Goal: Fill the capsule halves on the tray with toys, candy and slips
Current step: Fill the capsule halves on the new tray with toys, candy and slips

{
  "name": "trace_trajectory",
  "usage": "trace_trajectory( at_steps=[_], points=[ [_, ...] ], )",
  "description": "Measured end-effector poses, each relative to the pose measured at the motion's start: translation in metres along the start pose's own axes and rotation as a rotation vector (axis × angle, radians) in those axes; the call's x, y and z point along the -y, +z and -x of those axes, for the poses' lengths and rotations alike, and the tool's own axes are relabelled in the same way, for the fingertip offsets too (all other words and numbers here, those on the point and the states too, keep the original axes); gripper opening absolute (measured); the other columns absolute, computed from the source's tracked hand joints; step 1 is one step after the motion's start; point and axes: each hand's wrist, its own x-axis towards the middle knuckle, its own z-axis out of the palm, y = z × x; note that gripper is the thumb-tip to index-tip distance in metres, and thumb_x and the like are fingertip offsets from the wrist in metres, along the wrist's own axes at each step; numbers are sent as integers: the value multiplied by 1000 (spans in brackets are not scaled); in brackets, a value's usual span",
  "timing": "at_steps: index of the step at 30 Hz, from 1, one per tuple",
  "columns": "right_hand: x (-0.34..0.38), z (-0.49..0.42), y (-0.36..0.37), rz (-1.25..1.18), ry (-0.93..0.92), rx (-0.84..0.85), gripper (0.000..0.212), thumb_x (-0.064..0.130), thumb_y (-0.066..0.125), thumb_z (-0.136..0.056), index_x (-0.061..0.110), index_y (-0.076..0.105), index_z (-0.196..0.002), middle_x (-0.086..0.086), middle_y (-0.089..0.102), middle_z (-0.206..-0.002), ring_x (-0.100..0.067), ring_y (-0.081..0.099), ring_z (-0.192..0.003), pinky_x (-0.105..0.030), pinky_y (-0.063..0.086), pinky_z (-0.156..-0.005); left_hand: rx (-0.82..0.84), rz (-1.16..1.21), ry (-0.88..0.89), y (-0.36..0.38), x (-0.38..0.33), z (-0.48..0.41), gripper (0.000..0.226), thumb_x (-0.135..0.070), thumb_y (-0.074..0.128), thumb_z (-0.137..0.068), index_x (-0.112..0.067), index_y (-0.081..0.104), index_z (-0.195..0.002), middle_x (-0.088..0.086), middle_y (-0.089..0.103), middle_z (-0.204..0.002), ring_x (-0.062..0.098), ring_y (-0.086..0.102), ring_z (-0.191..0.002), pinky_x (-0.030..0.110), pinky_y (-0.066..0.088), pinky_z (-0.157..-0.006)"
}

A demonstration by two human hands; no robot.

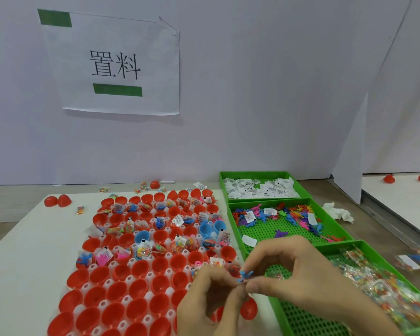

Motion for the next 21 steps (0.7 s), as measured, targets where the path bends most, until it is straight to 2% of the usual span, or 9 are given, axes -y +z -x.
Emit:
trace_trajectory(
  at_steps=[3,8,13,17,19,21],
  points=[
    [-1,-1,-4,-72,22,20,16,33,84,-78,23,80,-91,-2,77,-87,-19,75,-81,-28,59,-75,-7,60,-60,1,-2,-1,18,-17,80,-61,-23,66,-70,16,68,-68,30,69,-59,29,57,-58],
    [-2,0,-5,-193,26,23,19,37,84,-77,22,81,-89,-8,77,-83,-23,75,-76,-28,58,-71,64,133,-63,1,-6,2,15,-12,78,-62,-15,69,-74,18,71,-68,33,69,-59,30,57,-58],
    [-5,0,-3,-168,-18,-1,10,24,82,-81,20,78,-90,-9,76,-83,-23,75,-77,-27,59,-71,41,26,45,0,-4,1,13,-14,79,-66,-23,71,-72,19,69,-76,27,70,-67,29,58,-64],
    [-7,0,-2,-153,-32,41,20,32,82,-81,25,78,-99,-9,76,-93,-23,75,-85,-31,60,-79,-19,-47,130,2,3,4,19,-13,80,-71,-30,71,-72,16,70,-77,23,70,-65,25,57,-60],
    [-8,0,-2,-177,-16,48,25,39,84,-77,24,79,-97,-10,76,-93,-25,75,-85,-32,60,-79,-35,-49,146,2,3,7,20,-14,81,-72,-32,72,-74,13,72,-79,21,72,-67,26,58,-61],
    [-9,0,-3,-191,8,60,24,33,86,-75,21,79,-95,-12,76,-91,-25,74,-84,-29,59,-76,-31,-40,146,1,5,9,18,-14,77,-72,-31,72,-75,10,73,-80,21,72,-68,27,58,-61]
  ],
)
